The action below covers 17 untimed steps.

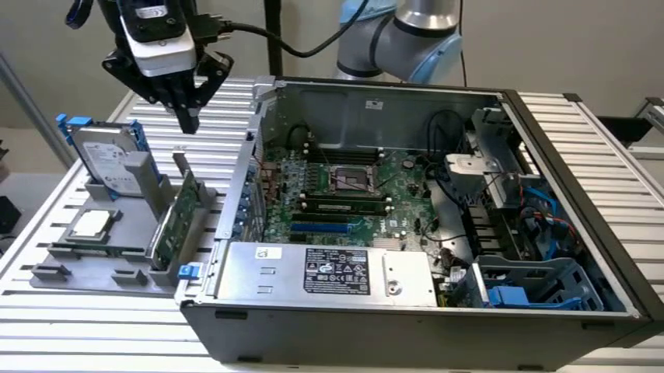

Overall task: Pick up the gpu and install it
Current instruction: 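Reach for the gpu, then pick up the gpu and move the gpu toward the slot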

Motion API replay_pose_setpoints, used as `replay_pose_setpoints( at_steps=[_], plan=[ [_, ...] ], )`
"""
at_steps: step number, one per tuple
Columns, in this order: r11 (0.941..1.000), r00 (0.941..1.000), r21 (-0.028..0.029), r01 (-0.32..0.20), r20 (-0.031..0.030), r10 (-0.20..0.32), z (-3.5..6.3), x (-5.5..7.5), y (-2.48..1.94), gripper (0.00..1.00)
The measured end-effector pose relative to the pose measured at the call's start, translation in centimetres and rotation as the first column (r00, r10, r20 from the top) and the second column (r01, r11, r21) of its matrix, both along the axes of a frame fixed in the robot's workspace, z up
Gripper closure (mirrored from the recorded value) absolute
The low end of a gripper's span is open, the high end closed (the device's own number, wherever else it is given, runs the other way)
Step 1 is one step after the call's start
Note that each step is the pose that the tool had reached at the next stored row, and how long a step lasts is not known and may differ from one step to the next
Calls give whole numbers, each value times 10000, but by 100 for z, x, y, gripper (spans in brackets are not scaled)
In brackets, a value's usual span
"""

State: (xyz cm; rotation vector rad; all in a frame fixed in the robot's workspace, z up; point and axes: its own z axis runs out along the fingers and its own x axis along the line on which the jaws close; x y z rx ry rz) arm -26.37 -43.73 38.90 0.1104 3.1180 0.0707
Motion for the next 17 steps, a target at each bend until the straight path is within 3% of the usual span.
replay_pose_setpoints(
  at_steps=[11,17],
  plan=[
    [10000,10000,-9,0,0,0,-114,-492,-62,100],
    [10000,10000,-11,1,-10,-1,-121,-506,-65,100]
  ],
)
